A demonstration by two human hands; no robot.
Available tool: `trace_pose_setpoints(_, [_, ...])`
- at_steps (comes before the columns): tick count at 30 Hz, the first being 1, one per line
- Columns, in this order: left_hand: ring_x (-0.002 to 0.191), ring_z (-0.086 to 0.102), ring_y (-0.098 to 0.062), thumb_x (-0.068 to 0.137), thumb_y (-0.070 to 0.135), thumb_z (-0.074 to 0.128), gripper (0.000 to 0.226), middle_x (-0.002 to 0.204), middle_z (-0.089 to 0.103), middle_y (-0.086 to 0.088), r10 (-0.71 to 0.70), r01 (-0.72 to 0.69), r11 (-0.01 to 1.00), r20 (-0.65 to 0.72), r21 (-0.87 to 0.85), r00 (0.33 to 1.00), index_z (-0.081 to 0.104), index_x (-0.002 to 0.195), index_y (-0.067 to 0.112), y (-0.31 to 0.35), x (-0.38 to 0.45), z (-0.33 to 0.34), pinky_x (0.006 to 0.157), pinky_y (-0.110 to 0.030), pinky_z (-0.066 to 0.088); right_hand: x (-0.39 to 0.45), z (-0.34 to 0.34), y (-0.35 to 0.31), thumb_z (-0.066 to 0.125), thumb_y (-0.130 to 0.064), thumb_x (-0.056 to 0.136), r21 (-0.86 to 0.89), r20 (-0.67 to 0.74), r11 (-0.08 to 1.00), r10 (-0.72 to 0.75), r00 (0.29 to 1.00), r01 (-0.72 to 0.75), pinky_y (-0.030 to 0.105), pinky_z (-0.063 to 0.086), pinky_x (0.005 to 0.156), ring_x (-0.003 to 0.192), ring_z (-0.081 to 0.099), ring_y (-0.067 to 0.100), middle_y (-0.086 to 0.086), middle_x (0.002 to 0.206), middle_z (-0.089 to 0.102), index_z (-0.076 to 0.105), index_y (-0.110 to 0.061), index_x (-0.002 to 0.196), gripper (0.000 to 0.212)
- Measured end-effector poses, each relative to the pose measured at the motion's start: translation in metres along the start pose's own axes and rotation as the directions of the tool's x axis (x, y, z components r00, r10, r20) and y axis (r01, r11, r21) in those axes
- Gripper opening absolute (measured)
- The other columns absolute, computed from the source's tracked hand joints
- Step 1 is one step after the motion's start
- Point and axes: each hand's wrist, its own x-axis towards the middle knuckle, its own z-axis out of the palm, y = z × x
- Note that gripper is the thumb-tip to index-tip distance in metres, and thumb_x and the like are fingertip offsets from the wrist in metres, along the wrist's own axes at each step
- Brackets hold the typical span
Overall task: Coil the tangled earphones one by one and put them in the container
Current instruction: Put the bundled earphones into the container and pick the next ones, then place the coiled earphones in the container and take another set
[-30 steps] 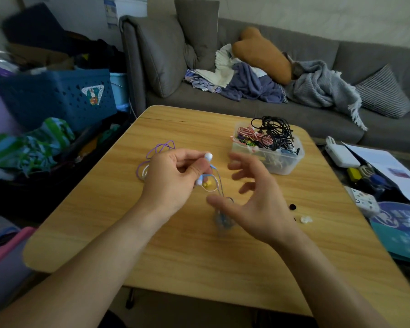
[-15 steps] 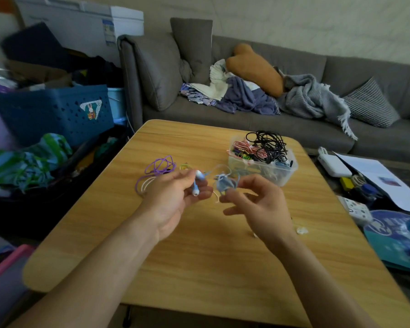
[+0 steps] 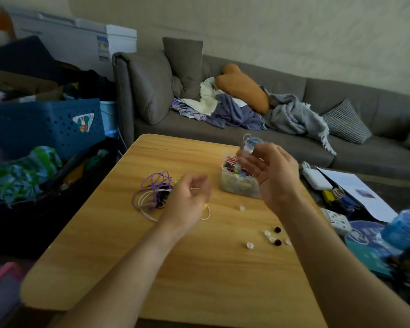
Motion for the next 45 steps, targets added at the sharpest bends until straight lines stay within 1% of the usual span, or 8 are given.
trace_pose_setpoints(5, [0.086,0.060,-0.012,0.093,0.010,0.060,0.012,0.098,0.063,0.004,0.328,-0.281,0.857,-0.035,0.432,0.944,0.065,0.102,0.016,-0.009,0.008,-0.023,0.076,-0.016,0.046,0.054,0.009,-0.025,0.064,-0.008,0.091,-0.136,-0.031,0.990,-0.043,0.999,0.038,0.036,0.060,0.071,0.077,0.071,0.028,0.011,0.078,0.068,0.058,-0.001,0.098,0.011])
trace_pose_setpoints(8, [0.091,0.054,-0.013,0.091,0.008,0.061,0.011,0.096,0.058,0.004,0.437,-0.378,0.715,0.047,0.589,0.898,0.068,0.093,0.015,-0.012,0.009,-0.029,0.075,-0.018,0.039,0.084,0.004,-0.014,0.070,-0.019,0.087,-0.483,-0.096,0.875,-0.047,0.994,-0.005,0.033,0.059,0.064,0.074,0.071,0.021,0.014,0.088,0.073,0.064,-0.004,0.097,0.019])
trace_pose_setpoints(14, [0.088,0.050,-0.020,0.085,0.011,0.068,0.007,0.087,0.056,0.005,0.530,-0.391,0.492,0.089,0.778,0.844,0.068,0.083,0.017,-0.008,0.011,-0.035,0.076,-0.030,0.035,0.100,-0.012,0.016,0.068,-0.039,0.087,-0.982,0.036,0.182,-0.062,0.997,0.047,0.032,0.043,0.072,0.100,0.060,0.025,0.005,0.111,0.062,0.047,-0.015,0.131,0.053])
trace_pose_setpoints(22, [0.098,0.046,-0.024,0.088,0.014,0.062,0.007,0.094,0.055,0.000,0.429,-0.209,0.504,-0.033,0.838,0.903,0.068,0.084,0.018,-0.009,0.016,-0.058,0.083,-0.038,0.040,0.097,-0.002,0.030,0.055,-0.017,0.097,-0.717,0.512,-0.452,0.176,0.841,0.531,0.029,0.035,0.079,0.103,0.048,0.027,0.003,0.095,0.068,0.077,-0.019,0.102,0.022])
trace_pose_setpoints(26, [0.105,0.044,-0.025,0.090,0.019,0.061,0.007,0.104,0.055,-0.003,0.361,-0.120,0.503,-0.082,0.856,0.929,0.068,0.092,0.018,-0.008,0.019,-0.067,0.088,-0.037,0.040,0.094,0.004,0.030,0.045,-0.011,0.099,-0.722,0.491,-0.410,0.264,0.830,0.558,0.027,0.025,0.076,0.102,0.050,0.027,0.008,0.088,0.057,0.070,-0.005,0.085,0.029])
trace_pose_setpoints(37, [0.133,0.024,-0.024,0.089,0.033,0.060,0.037,0.147,0.036,0.003,0.171,-0.117,0.430,0.046,0.895,0.984,0.059,0.126,0.034,-0.017,0.013,-0.072,0.108,-0.042,0.022,0.093,0.024,0.007,0.043,-0.023,0.101,-0.900,0.258,-0.274,0.291,0.921,0.339,0.037,0.045,0.092,0.117,0.054,0.034,0.018,0.134,0.055,0.052,-0.006,0.134,0.038])
trace_pose_setpoints(42, [0.135,0.024,-0.023,0.090,0.032,0.059,0.035,0.147,0.035,0.001,0.174,-0.097,0.454,0.018,0.886,0.985,0.059,0.125,0.030,-0.016,0.015,-0.073,0.109,-0.042,0.022,0.067,0.038,0.008,0.049,-0.015,0.093,-0.824,0.504,-0.338,-0.071,0.861,0.454,0.038,0.047,0.079,0.102,0.056,0.030,0.012,0.118,0.060,0.054,-0.011,0.120,0.028])
trace_pose_setpoints(45, [0.137,0.026,-0.024,0.092,0.029,0.059,0.045,0.148,0.034,-0.003,0.150,-0.052,0.479,-0.023,0.876,0.988,0.050,0.136,0.023,-0.015,0.015,-0.075,0.110,-0.041,0.026,0.041,0.055,0.040,0.054,-0.020,0.094,-0.775,0.612,-0.135,0.082,0.786,0.618,0.036,0.053,0.088,0.104,0.059,0.020,0.003,0.117,0.061,0.060,-0.018,0.120,0.027])
